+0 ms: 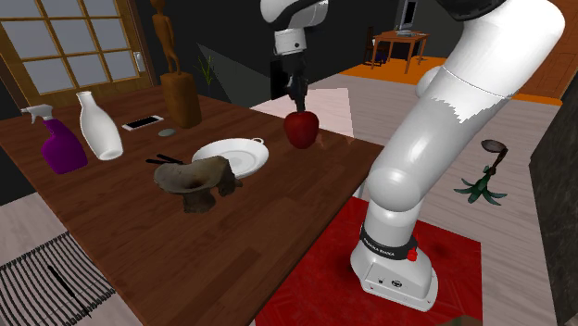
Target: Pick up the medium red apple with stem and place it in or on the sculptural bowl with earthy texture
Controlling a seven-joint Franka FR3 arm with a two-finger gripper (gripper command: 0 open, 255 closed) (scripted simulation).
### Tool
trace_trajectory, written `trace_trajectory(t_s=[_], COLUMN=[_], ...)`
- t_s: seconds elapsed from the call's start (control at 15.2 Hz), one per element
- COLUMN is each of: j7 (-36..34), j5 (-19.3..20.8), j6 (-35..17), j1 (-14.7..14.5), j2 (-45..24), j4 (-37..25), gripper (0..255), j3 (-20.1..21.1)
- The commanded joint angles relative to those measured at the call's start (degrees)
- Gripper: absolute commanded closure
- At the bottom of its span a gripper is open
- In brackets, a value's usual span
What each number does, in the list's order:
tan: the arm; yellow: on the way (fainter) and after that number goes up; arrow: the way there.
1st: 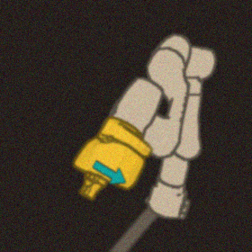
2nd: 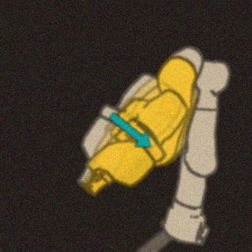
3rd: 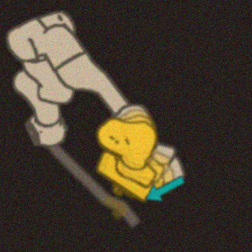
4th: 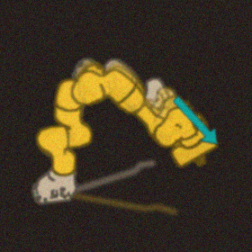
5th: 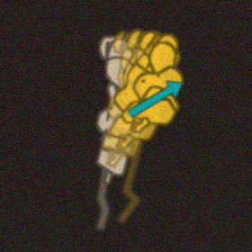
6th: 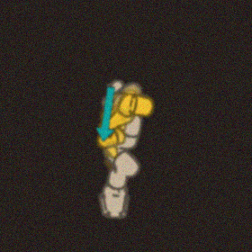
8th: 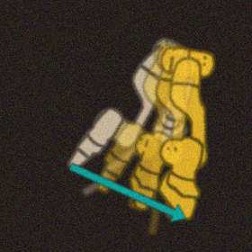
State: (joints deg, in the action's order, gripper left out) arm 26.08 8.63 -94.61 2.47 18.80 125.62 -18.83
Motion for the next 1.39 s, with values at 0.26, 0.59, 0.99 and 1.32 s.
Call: trace_trajectory(t_s=[0.26, 0.59, 0.99, 1.32], j7=[0.1, 0.3, 0.6, 1.0], j5=[-0.2, -0.3, -0.6, -0.8], j6=[4.9, 8.8, 13.3, 17.2], j1=[-0.1, -0.3, -0.4, -0.5], j2=[0.6, 0.5, 0.0, -0.8], j4=[-4.3, -8.2, -13.3, -17.9], gripper=[255, 255, 255, 255], j3=[0.5, 0.8, 1.0, 1.2])
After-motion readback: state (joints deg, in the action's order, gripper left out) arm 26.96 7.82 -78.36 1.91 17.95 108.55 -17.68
